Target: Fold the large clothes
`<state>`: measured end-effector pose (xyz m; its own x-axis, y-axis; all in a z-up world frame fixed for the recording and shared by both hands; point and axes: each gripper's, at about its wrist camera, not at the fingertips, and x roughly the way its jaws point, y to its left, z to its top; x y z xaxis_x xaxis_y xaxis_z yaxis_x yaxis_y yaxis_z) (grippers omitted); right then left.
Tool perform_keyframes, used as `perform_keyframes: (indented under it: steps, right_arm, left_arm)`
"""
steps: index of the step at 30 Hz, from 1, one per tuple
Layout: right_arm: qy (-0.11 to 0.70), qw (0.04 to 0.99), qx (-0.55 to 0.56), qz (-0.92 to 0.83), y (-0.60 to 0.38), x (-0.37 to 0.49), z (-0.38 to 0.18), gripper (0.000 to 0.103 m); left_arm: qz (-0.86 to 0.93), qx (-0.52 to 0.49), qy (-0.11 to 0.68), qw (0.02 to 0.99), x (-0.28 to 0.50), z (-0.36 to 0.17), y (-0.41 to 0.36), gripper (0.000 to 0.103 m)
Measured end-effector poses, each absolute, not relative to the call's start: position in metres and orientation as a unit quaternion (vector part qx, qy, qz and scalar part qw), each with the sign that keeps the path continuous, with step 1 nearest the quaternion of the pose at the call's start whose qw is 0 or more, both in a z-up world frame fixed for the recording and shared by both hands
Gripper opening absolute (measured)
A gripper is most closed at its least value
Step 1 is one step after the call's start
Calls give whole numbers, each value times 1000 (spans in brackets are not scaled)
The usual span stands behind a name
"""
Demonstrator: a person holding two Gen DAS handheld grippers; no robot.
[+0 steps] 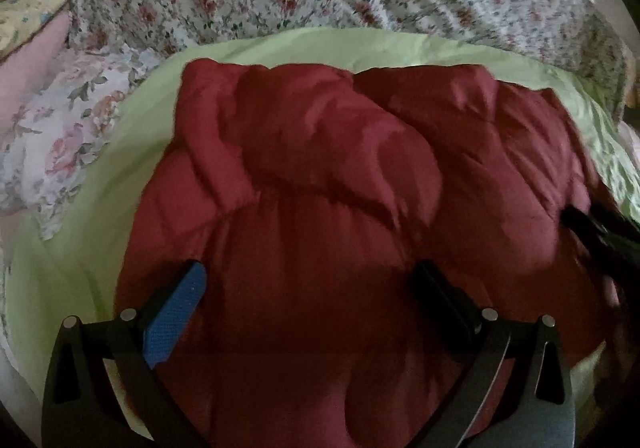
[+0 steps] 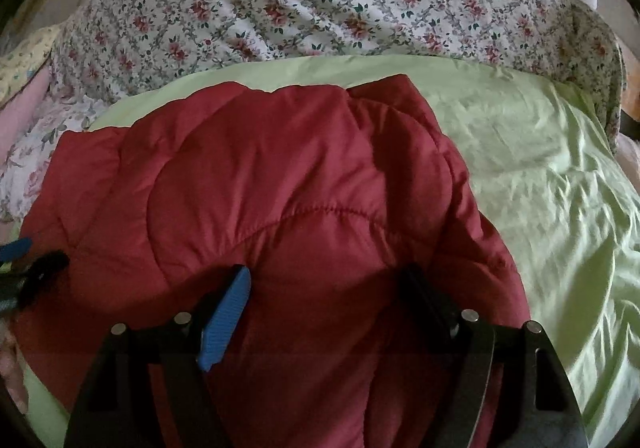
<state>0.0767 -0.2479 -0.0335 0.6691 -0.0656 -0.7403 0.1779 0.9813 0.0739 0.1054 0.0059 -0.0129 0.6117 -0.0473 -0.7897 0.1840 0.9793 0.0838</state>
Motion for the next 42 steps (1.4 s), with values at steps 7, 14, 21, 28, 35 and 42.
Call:
perform_keyframes:
  steps: [7, 14, 21, 28, 35, 42]
  right_arm:
    - [402, 911, 73, -65, -251, 77, -34, 78]
    - [376, 922, 82, -37, -240, 32, -1, 80]
    - [380, 923, 55, -15, -217, -12, -4, 80]
    - [409, 911, 42, -28, -217, -4, -37, 81]
    - [411, 909, 66, -24, -225, -4, -40, 81]
    - [413, 907, 71, -33, -220, -10, -33, 81]
  left_arm:
    - [-76, 71, 424, 900, 51, -7, 21, 103]
    - [-81, 20, 449, 889, 51, -28, 44, 103]
    - [-86, 33, 445, 891, 48, -36, 39, 103]
    - [-86, 32, 449, 889, 46, -37, 40, 103]
    - [-86, 37, 444, 891, 45, -33, 40, 103]
    - [-86, 40, 447, 889, 56, -45, 39, 103]
